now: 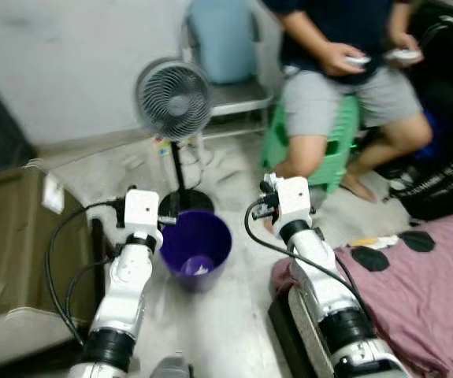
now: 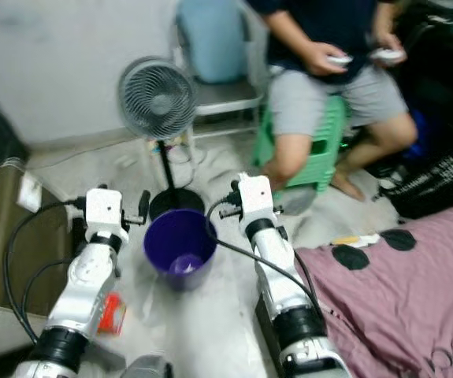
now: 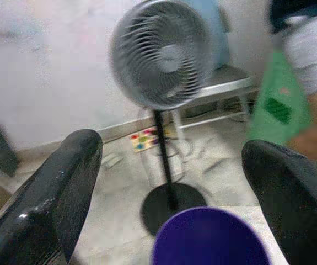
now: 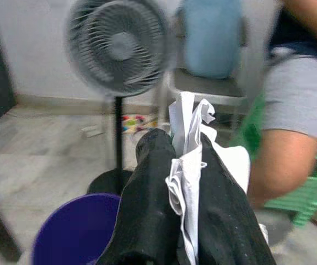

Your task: Clean up the room

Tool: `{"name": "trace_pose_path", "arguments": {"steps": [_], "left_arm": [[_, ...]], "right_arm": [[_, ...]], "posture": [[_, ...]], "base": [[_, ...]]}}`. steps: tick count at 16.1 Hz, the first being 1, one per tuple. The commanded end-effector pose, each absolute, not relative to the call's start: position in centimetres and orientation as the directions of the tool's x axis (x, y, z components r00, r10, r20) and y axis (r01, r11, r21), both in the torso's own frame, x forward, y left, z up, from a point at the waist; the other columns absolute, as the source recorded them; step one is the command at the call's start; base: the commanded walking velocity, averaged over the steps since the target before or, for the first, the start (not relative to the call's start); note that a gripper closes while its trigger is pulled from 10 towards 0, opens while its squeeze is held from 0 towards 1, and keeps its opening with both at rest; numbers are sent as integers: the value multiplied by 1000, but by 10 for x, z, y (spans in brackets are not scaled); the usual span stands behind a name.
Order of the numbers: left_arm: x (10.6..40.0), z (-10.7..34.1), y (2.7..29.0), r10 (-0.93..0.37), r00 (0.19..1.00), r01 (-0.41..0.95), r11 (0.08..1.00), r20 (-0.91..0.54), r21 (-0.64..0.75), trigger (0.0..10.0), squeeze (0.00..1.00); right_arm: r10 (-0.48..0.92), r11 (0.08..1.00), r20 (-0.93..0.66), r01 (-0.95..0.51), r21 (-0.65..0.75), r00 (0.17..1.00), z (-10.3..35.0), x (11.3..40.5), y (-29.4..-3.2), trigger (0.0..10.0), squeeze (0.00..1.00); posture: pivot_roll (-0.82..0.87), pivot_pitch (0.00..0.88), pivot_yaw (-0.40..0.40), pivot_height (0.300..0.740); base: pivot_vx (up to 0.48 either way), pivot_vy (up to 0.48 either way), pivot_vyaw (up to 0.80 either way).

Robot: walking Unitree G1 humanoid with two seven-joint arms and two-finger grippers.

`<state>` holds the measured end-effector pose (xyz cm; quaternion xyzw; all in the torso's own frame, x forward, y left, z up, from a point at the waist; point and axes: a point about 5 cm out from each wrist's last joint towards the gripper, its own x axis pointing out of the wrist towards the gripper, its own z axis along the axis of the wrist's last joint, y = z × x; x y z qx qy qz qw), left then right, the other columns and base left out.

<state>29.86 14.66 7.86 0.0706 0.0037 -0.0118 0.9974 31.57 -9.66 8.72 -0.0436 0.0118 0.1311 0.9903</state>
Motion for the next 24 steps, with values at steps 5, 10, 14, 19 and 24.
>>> {"name": "trace_pose_path", "arguments": {"steps": [5,10,14,19,24], "left_arm": [[300,79,150,-33,999,34,986,-12,161,10000,0],[298,80,151,-17,1000,17,986,-4,165,10000,0],[299,79,150,-28,1000,28,987,-8,156,10000,0],[299,79,149,-32,999,34,987,-11,155,10000,0],[299,79,150,-29,1000,30,988,-11,149,10000,0]], "right_arm": [[259,963,-11,-259,-69,966,92,316,-91,10000,0],[258,964,-23,-259,-60,966,90,316,-89,10000,0],[261,962,-17,-261,-73,965,91,317,-89,10000,0],[263,962,-14,-263,-76,965,91,316,-89,10000,0],[252,966,-20,-253,-60,967,90,317,-90,10000,0]], "posture": [[62,0,7,740],[79,0,-5,740],[77,0,-4,740],[73,0,-2,740],[75,0,-6,740]], "base": [[0,0,746],[0,0,0],[0,0,0],[0,0,635],[0,0,159]]}}
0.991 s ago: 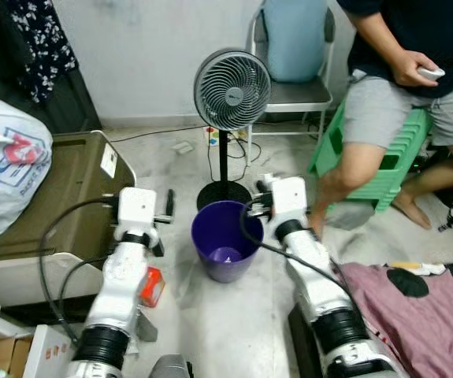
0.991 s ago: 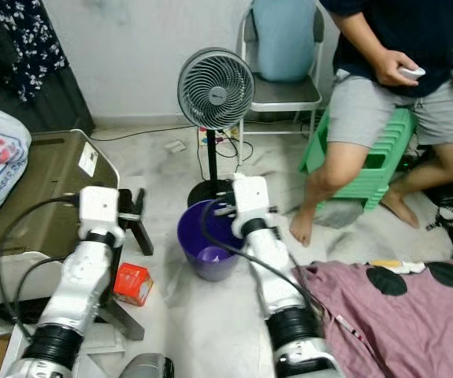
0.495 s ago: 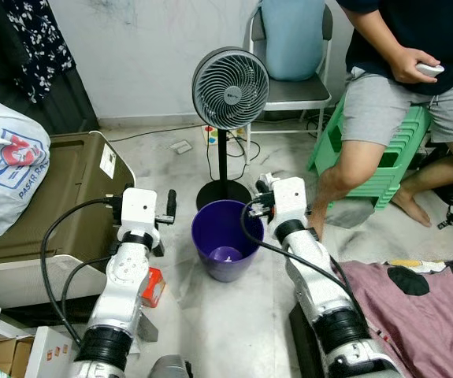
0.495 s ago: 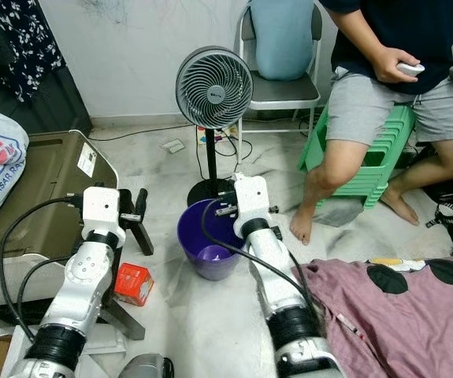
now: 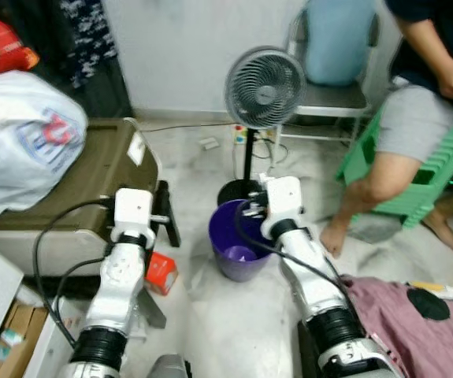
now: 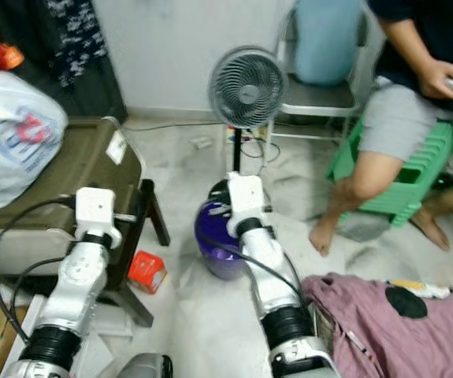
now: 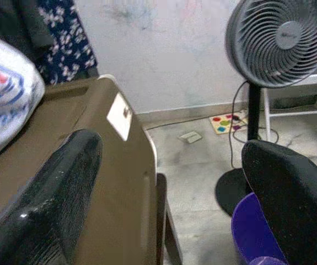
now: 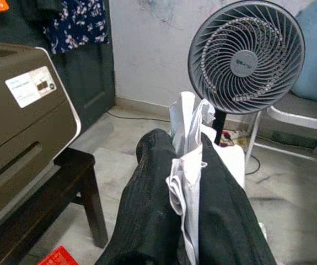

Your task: Clean up the room

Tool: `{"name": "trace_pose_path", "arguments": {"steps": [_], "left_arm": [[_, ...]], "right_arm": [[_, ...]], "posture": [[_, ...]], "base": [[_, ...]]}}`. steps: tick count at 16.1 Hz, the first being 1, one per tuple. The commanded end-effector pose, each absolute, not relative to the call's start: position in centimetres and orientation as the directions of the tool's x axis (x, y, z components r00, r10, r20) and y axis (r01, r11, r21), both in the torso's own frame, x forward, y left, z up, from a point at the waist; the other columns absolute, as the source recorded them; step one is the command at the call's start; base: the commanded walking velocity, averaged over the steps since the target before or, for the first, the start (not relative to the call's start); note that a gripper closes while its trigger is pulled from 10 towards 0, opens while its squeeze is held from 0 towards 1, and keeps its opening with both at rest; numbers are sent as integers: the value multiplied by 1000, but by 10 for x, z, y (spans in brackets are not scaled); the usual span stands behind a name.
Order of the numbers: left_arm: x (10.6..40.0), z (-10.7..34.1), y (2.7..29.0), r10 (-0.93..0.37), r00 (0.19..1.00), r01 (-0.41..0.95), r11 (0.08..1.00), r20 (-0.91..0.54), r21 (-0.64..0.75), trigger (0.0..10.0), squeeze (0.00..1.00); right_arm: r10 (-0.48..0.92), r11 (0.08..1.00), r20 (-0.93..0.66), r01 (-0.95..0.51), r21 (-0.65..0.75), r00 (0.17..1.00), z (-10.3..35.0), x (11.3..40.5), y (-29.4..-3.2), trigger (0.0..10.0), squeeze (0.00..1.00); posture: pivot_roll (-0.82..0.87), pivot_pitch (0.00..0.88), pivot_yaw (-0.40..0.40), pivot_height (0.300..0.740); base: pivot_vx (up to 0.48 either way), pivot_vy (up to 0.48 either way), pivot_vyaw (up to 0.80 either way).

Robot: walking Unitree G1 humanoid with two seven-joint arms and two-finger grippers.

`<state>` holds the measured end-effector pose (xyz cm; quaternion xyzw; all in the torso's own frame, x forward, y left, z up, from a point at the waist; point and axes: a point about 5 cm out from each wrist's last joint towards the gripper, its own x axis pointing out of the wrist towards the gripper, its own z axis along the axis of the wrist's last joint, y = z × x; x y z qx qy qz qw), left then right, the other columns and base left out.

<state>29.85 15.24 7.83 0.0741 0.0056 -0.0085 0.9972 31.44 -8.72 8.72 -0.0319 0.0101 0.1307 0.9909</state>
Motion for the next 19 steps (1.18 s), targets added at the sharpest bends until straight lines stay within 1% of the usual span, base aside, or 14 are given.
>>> {"name": "trace_pose_path", "arguments": {"steps": [1,4,12,17,19], "left_arm": [[299,79,150,-30,1000,31,989,-11,146,10000,0],[299,79,149,-35,999,36,990,-12,138,10000,0],[298,80,146,-57,998,57,991,-4,125,10000,0],[298,80,145,-60,998,60,991,-6,122,10000,0],[298,80,145,-61,998,62,991,-7,118,10000,0]], "right_arm": [[251,966,-19,-251,-59,968,90,317,-90,10000,0],[248,968,-21,-248,-45,969,90,317,-90,10000,0],[263,962,-21,-264,-71,965,91,317,-89,10000,0],[262,962,-25,-263,-71,965,90,317,-89,10000,0],[261,962,-26,-263,-73,965,90,317,-90,10000,0]], "posture": [[75,0,-6,740],[72,0,-5,740],[76,0,-8,740],[75,0,-9,740],[74,0,-10,740]], "base": [[0,0,0],[0,0,0],[0,0,0],[0,0,485],[0,0,0]]}}
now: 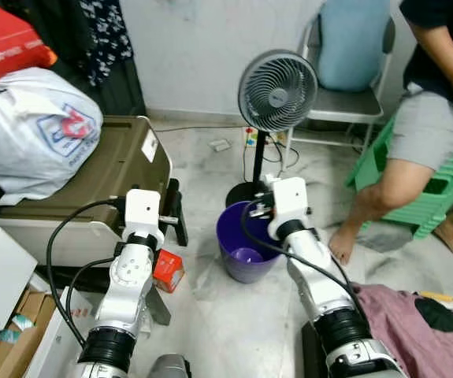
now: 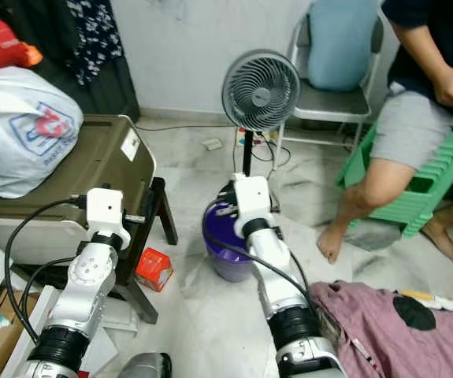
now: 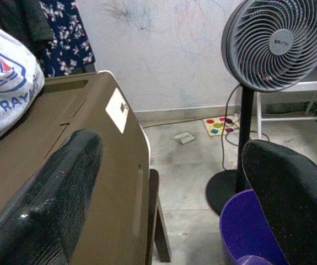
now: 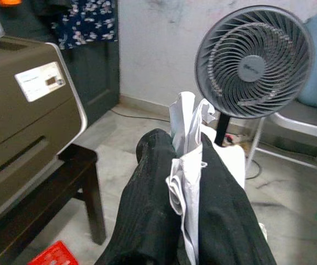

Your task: Clean up the room

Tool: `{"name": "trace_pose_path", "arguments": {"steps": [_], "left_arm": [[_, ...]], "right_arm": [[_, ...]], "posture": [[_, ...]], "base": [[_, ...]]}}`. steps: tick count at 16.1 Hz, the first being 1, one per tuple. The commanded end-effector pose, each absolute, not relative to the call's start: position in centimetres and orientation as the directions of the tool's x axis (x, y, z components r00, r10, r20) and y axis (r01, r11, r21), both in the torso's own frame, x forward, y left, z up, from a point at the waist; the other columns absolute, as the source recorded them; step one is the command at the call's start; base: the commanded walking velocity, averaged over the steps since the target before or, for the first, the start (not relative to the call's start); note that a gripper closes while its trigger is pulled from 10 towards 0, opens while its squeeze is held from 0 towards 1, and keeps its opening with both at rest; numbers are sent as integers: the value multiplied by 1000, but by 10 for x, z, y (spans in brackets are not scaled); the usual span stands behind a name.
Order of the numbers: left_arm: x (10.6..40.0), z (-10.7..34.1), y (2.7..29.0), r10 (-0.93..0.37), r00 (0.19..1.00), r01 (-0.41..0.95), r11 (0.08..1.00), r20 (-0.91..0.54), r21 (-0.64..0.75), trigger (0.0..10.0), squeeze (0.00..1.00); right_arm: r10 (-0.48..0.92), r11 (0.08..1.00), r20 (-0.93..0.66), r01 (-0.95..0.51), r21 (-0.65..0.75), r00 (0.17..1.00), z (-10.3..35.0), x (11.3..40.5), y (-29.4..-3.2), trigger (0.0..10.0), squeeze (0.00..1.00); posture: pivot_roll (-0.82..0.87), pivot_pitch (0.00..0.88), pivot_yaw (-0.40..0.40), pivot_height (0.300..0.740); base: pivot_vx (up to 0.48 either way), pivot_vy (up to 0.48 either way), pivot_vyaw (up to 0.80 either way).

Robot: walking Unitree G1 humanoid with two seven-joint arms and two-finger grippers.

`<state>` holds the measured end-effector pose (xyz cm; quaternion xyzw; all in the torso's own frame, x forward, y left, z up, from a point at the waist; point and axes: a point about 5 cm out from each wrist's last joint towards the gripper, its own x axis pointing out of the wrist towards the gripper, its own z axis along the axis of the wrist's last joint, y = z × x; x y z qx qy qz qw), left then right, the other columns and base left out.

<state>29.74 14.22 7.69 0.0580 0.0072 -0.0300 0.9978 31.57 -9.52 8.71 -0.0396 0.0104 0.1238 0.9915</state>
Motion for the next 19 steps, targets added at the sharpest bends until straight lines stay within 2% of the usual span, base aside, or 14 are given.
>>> {"name": "trace_pose_path", "arguments": {"steps": [1,7,19], "left_arm": [[298,80,145,-60,998,60,991,-7,116,10000,0],[299,80,144,-58,998,58,992,-5,111,10000,0],[301,82,146,-68,998,67,991,0,114,10000,0]], "right_arm": [[261,962,-26,-263,-73,965,90,317,-90,10000,0],[262,962,-27,-263,-77,965,90,318,-90,10000,0],[258,963,-23,-259,-77,966,91,320,-89,10000,0]], "posture": [[73,0,-10,740],[72,0,-13,740],[71,0,-8,740]], "base": [[0,0,0],[0,0,0],[315,0,0]]}}
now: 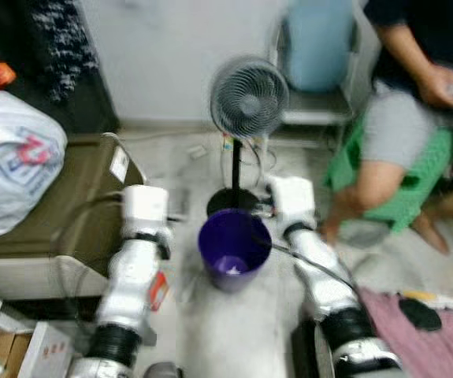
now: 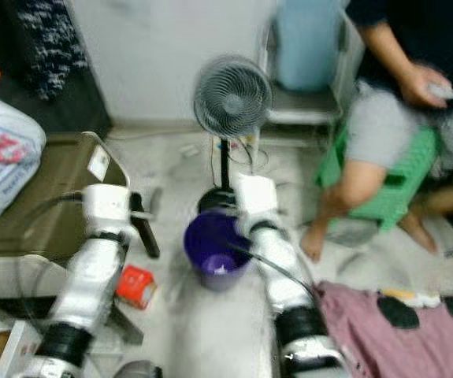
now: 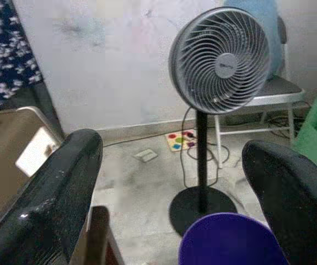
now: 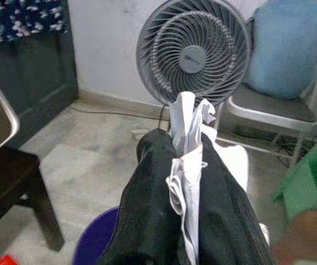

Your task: Clean up the room

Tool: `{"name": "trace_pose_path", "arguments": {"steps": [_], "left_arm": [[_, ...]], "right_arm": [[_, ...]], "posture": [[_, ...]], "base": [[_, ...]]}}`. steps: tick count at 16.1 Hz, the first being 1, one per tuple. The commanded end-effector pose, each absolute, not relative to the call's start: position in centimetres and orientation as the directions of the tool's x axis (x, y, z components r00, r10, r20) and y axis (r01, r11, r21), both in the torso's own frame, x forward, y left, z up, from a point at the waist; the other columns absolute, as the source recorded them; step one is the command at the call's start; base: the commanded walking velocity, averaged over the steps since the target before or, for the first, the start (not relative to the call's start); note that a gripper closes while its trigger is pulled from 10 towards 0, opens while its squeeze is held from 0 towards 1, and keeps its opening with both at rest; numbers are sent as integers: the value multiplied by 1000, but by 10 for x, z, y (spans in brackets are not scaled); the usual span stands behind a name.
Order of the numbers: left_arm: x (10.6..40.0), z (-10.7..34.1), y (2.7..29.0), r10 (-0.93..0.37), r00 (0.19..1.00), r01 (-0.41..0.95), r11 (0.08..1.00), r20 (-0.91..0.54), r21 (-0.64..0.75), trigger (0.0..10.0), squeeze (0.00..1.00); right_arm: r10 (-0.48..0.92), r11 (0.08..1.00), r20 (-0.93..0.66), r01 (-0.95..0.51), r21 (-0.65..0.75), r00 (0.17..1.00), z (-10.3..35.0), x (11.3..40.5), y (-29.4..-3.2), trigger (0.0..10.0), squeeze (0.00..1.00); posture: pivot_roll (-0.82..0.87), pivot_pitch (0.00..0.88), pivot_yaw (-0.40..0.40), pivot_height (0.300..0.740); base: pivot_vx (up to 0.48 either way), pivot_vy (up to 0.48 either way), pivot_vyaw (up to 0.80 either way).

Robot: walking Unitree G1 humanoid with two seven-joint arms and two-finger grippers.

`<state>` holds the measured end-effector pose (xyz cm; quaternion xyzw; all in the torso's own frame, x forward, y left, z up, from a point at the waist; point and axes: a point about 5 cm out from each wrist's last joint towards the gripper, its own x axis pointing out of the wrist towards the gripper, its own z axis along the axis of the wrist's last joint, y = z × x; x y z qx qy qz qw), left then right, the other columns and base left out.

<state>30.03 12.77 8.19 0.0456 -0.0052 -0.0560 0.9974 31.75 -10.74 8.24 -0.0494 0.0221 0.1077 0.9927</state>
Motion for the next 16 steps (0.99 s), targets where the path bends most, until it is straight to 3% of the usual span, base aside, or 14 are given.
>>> {"name": "trace_pose_path", "arguments": {"steps": [1,6,11,13,16], "left_arm": [[301,82,146,-69,998,68,991,-1,114,10000,0],[301,80,145,-69,998,69,991,-9,115,10000,0],[302,81,144,-71,997,71,988,-1,138,10000,0],[301,84,149,-56,998,55,996,19,67,10000,0],[299,85,171,-5,1000,3,995,22,102,10000,0]], "right_arm": [[258,963,-24,-259,-78,966,91,320,-89,10000,0],[258,965,-27,-259,-51,966,90,319,-88,10000,0],[258,964,-25,-259,-66,966,90,319,-89,10000,0],[261,962,-25,-262,-75,965,90,319,-88,10000,0],[237,969,-20,-238,-62,971,91,321,-91,10000,0]], "posture": [[72,0,-9,740],[70,0,-8,740],[72,0,-10,740],[77,0,-11,740],[104,0,-20,740]], "base": [[352,0,0],[330,0,0],[0,0,0],[0,0,0],[0,0,0]]}}
